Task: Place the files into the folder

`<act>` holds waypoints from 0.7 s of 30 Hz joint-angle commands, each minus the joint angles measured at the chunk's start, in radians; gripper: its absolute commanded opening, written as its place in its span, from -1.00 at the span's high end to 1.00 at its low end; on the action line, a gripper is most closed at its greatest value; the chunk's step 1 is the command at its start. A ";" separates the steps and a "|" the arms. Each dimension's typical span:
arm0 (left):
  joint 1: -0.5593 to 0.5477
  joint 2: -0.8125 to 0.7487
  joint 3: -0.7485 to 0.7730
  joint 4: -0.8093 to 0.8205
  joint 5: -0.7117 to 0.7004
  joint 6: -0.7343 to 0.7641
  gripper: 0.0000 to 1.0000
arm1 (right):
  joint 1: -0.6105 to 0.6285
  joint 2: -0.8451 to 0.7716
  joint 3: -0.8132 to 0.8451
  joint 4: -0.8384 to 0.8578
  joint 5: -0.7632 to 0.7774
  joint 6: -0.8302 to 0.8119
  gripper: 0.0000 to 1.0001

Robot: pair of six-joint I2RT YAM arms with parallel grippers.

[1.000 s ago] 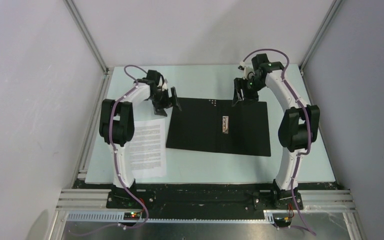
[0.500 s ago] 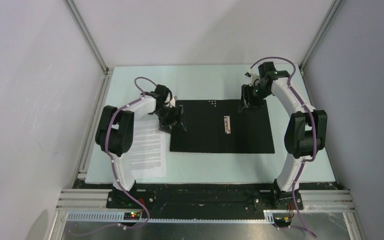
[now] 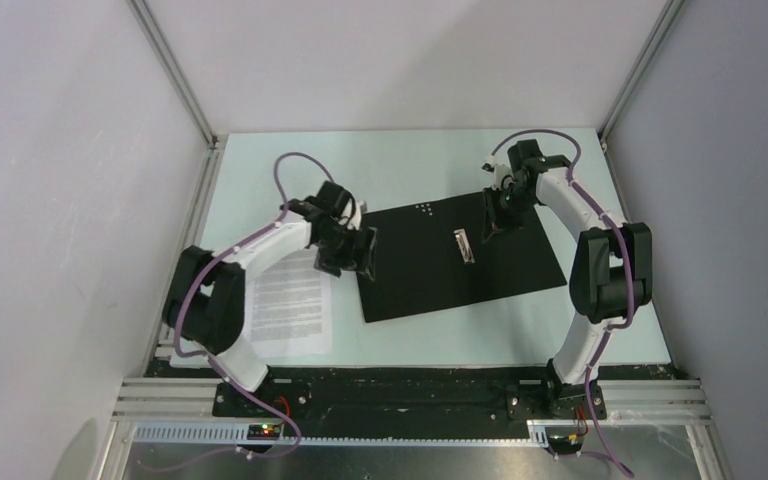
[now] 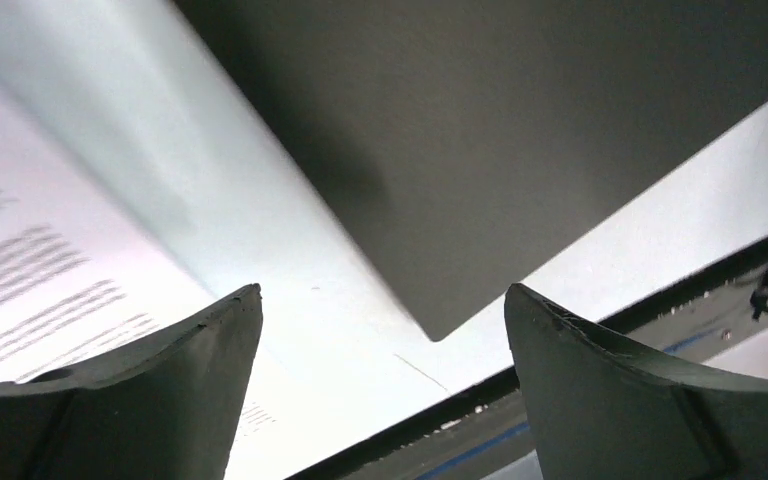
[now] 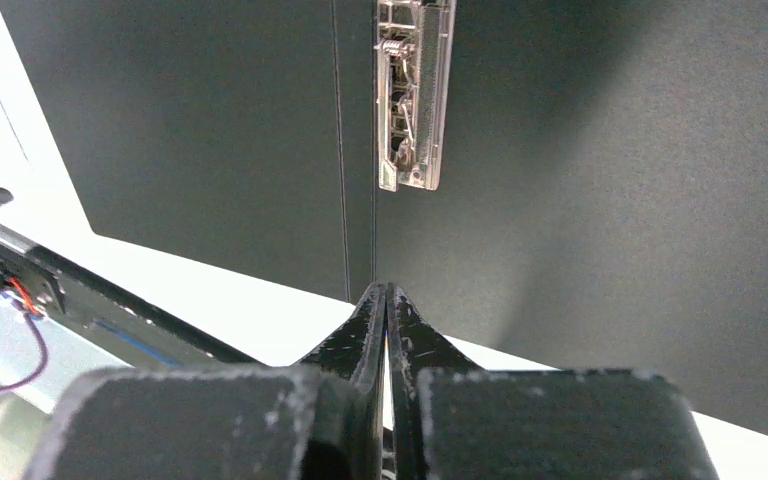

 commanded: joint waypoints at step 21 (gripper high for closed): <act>-0.130 0.604 1.009 0.049 -0.162 -0.451 -0.15 | 0.020 -0.179 -0.105 0.193 0.132 -0.099 1.00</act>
